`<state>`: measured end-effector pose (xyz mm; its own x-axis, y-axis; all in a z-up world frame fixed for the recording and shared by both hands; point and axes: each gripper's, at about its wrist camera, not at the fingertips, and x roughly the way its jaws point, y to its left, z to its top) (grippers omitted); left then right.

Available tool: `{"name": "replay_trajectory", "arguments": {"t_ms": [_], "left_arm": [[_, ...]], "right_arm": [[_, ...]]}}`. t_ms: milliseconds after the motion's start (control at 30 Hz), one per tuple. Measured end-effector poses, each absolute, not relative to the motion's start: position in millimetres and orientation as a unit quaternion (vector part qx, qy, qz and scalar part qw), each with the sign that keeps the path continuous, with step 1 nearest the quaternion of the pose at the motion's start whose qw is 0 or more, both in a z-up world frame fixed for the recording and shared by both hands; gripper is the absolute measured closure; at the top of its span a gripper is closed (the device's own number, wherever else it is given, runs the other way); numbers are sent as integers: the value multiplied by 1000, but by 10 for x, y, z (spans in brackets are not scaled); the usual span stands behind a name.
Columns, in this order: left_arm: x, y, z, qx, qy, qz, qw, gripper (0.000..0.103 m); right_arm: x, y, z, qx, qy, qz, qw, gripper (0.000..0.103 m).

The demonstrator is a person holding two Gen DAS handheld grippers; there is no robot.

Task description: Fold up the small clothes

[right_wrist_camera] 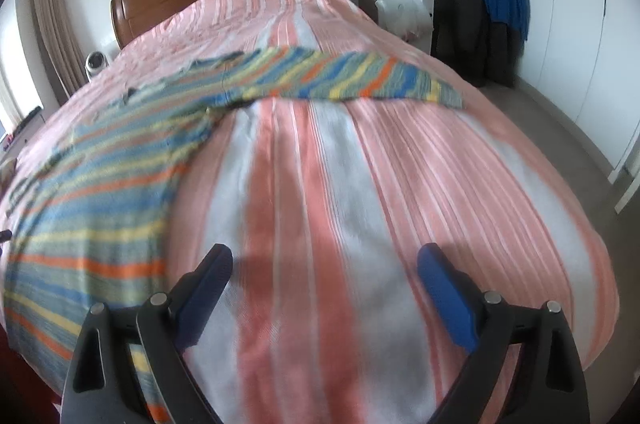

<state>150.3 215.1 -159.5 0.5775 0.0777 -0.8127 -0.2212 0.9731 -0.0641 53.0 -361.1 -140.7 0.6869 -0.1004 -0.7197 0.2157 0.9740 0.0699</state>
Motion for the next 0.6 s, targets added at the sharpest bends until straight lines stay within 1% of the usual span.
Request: {"name": "replay_trajectory", "arguments": {"t_ms": [133, 200, 600], "left_arm": [[1487, 2140, -1618, -73, 442, 89, 890, 0], [1483, 2142, -1638, -73, 434, 91, 893, 0], [1410, 2110, -1662, -78, 421, 98, 898, 0]], "right_arm": [[558, -3527, -1476, 50, 390, -92, 915, 2], [562, -3513, -1498, 46, 389, -94, 916, 1], [560, -3479, -1565, 27, 383, -101, 918, 0]]}}
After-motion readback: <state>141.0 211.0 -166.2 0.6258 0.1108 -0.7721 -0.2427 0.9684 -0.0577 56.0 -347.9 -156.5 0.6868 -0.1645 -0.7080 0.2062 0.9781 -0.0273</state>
